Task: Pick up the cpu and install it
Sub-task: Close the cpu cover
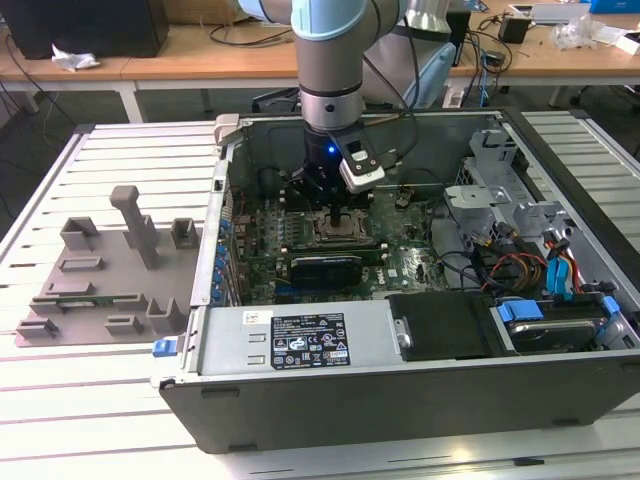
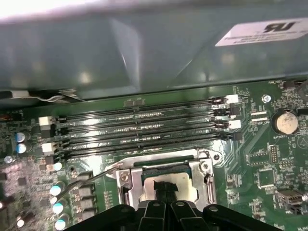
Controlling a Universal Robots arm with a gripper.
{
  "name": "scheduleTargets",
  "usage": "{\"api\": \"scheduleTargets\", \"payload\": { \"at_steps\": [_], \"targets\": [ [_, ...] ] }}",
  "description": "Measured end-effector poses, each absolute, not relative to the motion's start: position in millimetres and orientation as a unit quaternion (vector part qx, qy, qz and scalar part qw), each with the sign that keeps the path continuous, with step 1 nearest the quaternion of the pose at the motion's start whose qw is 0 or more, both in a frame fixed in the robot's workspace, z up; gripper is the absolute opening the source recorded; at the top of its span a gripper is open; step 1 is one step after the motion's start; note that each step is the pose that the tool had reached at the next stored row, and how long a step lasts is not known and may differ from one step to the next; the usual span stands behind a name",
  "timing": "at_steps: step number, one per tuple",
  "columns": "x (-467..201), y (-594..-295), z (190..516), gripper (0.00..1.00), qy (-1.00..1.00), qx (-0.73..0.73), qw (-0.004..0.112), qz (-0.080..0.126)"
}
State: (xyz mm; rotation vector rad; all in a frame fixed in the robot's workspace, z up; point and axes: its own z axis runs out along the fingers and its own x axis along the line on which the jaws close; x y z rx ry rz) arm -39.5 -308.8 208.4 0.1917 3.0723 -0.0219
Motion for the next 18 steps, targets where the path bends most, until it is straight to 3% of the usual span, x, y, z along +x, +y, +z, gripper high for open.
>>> {"api": "scheduleTargets", "payload": {
  "at_steps": [18],
  "targets": [
    [-59, -309, 205, 0.11, 0.998, 0.062, 0.033, -0.007]
  ]
}}
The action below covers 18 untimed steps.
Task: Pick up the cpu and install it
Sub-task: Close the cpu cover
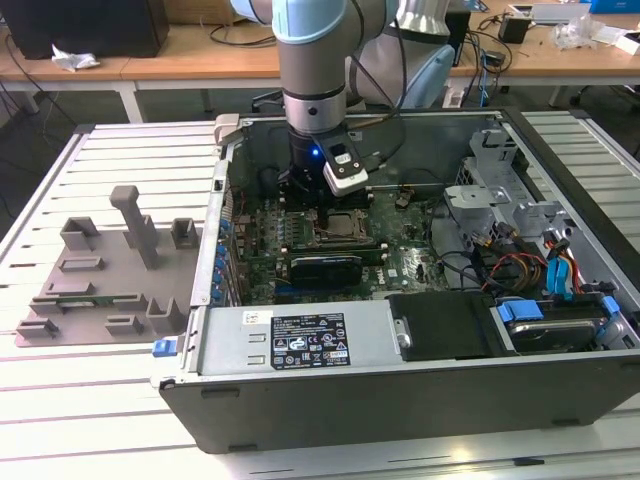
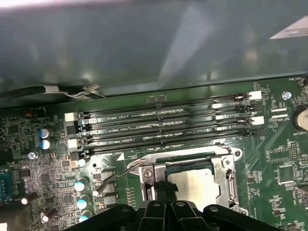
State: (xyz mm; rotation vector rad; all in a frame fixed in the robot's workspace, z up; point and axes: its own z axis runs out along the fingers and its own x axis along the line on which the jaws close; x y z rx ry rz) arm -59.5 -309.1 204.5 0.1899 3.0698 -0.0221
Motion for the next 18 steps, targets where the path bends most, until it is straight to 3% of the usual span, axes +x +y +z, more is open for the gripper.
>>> {"api": "scheduleTargets", "payload": {
  "at_steps": [18],
  "targets": [
    [-57.5, -310.0, 201.0, 0.11, 0.999, -0.03, 0.033, -0.007]
  ]
}}
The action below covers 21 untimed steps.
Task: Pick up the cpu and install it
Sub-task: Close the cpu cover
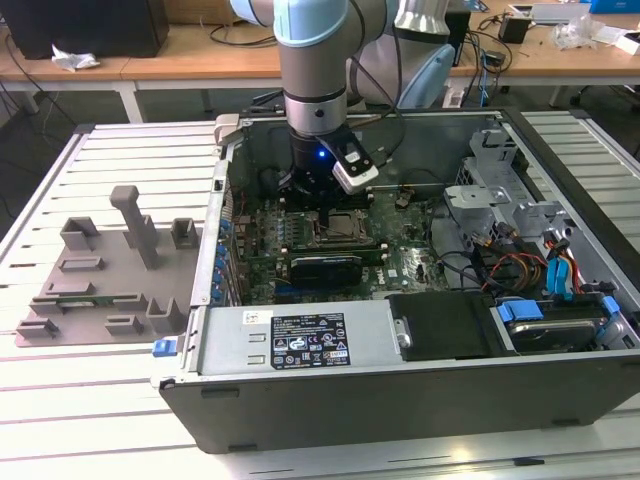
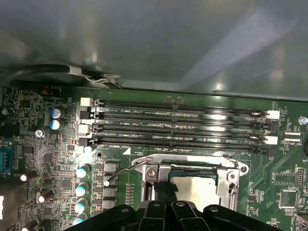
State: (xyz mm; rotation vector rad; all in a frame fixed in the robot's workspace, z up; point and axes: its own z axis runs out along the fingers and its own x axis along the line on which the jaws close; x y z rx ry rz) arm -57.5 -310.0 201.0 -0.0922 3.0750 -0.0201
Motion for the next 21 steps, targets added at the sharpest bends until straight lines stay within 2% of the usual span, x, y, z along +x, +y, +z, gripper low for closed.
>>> {"api": "scheduleTargets", "payload": {
  "at_steps": [15, 21],
  "targets": [
    [-57, -309, 227, 0.11, 0.999, -0.03, 0.033, -0.013],
    [-54, -309, 227, 0.11, 0.999, -0.03, 0.033, -0.013]
  ]
}}
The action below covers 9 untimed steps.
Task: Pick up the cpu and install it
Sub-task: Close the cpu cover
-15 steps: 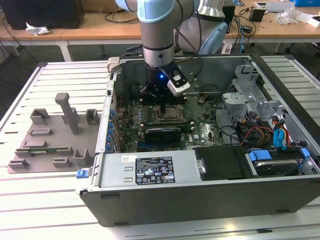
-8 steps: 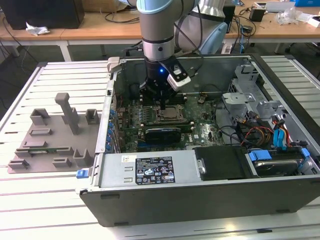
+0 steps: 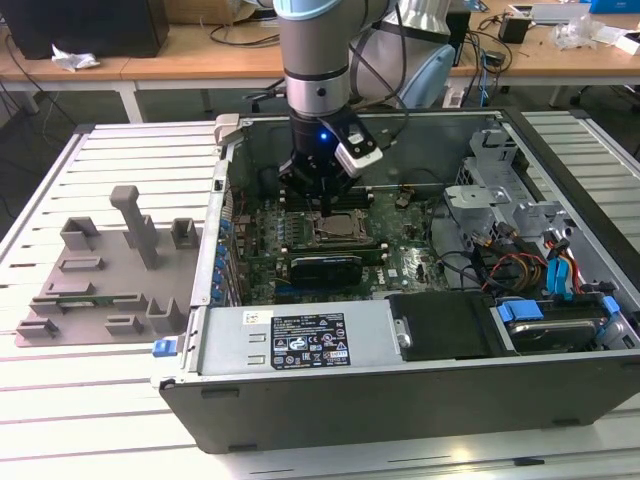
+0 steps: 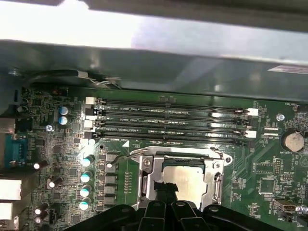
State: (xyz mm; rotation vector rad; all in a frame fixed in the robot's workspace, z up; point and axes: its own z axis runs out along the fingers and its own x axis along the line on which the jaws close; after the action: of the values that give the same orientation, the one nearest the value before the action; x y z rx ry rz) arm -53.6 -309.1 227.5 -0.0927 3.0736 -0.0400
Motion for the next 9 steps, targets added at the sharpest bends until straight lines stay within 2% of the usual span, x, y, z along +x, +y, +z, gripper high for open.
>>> {"api": "scheduleTargets", "payload": {
  "at_steps": [9],
  "targets": [
    [-36, -309, 228, 0.11, 0.999, -0.03, 0.032, -0.013]
  ]
}}
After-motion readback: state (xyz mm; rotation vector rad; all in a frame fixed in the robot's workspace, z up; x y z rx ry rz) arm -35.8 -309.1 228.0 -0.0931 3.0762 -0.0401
